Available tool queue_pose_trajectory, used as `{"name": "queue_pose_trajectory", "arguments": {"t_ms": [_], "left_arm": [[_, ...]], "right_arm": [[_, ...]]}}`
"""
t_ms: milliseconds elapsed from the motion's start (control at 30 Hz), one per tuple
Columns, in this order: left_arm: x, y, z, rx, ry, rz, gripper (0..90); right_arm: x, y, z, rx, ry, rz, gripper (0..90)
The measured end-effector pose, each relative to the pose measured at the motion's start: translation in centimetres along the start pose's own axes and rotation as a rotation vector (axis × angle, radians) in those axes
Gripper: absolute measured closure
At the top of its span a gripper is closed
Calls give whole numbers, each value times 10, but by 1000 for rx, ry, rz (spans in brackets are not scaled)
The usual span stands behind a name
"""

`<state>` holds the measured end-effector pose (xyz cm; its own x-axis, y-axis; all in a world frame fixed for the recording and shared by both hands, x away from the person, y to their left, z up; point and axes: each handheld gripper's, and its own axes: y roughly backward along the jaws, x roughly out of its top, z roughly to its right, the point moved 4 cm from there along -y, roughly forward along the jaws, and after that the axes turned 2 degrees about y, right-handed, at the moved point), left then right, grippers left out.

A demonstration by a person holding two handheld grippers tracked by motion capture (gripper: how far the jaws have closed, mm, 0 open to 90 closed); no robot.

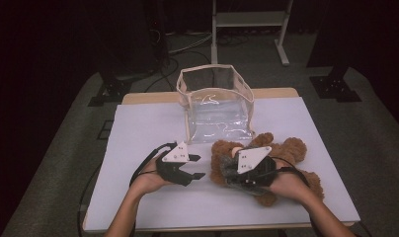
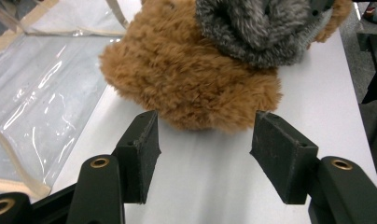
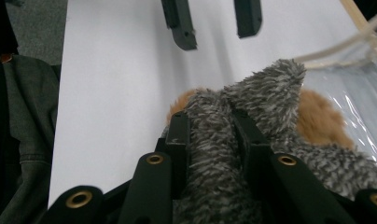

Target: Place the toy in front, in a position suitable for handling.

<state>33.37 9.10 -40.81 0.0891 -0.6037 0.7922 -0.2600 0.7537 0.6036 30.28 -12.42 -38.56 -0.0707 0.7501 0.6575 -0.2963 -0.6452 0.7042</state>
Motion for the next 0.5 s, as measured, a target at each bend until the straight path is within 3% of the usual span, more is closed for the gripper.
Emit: {"name": "queue_pose_trajectory", "arguments": {"t_ms": [300,500], "left_arm": [[0,-1,0,-9,-2,2,401],[1,0,0,-6,2,8,401]], "right_arm": [[10,-18,-2,32,16,12,700],[-8,4,-4,19,-23,28,700]]}}
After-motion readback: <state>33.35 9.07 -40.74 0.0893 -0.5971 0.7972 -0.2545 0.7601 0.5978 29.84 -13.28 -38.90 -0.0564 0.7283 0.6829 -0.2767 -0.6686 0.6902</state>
